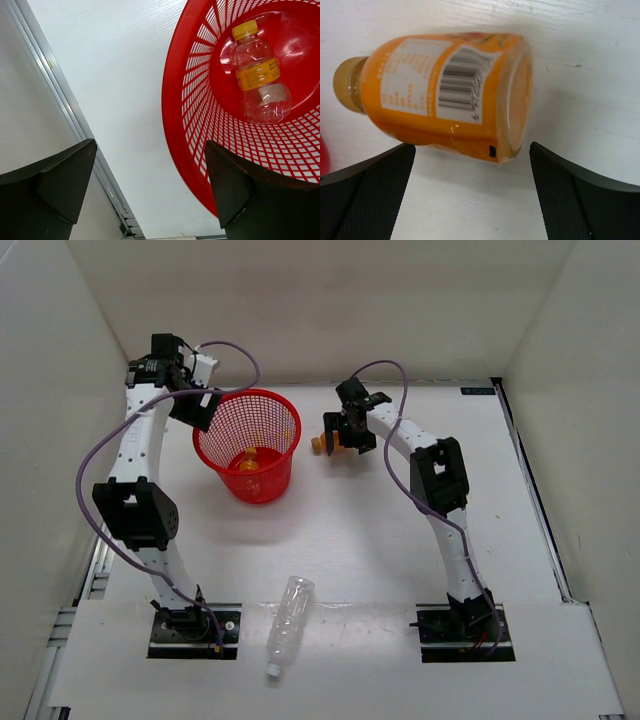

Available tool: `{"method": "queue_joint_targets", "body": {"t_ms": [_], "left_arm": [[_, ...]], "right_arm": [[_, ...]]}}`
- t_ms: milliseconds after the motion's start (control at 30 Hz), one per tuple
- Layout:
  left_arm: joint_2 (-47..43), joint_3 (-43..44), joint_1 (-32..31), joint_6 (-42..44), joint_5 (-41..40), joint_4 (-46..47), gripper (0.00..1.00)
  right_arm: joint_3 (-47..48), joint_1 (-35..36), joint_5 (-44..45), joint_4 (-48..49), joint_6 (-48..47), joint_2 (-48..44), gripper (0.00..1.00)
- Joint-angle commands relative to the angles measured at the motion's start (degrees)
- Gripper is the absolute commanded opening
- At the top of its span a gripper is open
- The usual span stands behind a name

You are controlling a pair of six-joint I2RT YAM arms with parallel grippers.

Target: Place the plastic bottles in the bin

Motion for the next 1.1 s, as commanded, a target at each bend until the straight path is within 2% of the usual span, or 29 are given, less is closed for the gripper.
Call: {"method": "queue_joint_targets", "body": {"t_ms": [0, 67, 167, 267, 400, 467, 600, 633, 733, 867, 1000, 1067], "left_arm": [[-5.22, -0.56, 0.54, -0.56, 1.97, 0.50, 1.00], [-5.75, -0.56, 0.54, -0.56, 2.49, 0.50, 1.00], [-5.75, -0.56, 0.54, -0.56, 3.02, -0.02, 1.00], [-5.75, -1.09, 0.54, -0.56, 3.02, -0.03, 1.00], [-6.28, -2.40, 0.54, -0.03, 3.54, -0.03, 1.00], [-6.28, -3.02, 0.54, -0.03, 3.55, -0.03, 1.00], [-6.90, -3.55, 1.07, -0.03, 4.17, -0.03, 1.00], [-6.90, -4.25, 1.59, -0.03, 4.17, 0.49, 1.00], [-7.42, -5.57, 2.20, -0.03, 4.77, 1.03, 1.00], [-8.04, -6.71, 2.73, -0.03, 5.40, 1.03, 1.00], [-8.57, -7.24, 3.26, 0.50, 5.92, 2.17, 1.00], [-8.57, -7.24, 3.26, 0.50, 5.92, 2.17, 1.00]], "right_arm": [[1.97, 0.30, 0.28, 0.00, -1.78, -0.20, 0.98], [-0.84, 0.30, 0.03, 0.61, -2.30, -2.14, 0.99], [-7.78, 0.30, -5.06, 5.35, -2.30, -6.71, 0.99], [-11.30, -0.92, -8.15, 8.86, 3.04, -10.58, 0.99], [-12.62, -2.34, -9.47, 10.64, 18.05, -13.04, 0.99], [-12.63, -1.73, -6.93, 11.25, 26.85, -14.44, 0.99], [-13.24, 0.20, 5.01, 11.17, 42.92, -16.55, 0.99], [-13.24, 0.21, 7.03, 10.38, 50.44, -16.56, 0.99], [-9.13, 0.21, 10.83, 3.01, 63.74, -13.85, 0.99], [1.50, 0.21, 9.53, -5.88, 67.56, -6.12, 0.99], [1.52, 0.21, 8.20, -6.42, 71.00, -5.05, 0.99], [2.22, 0.21, 10.91, -6.42, 71.00, -4.34, 0.99]]}}
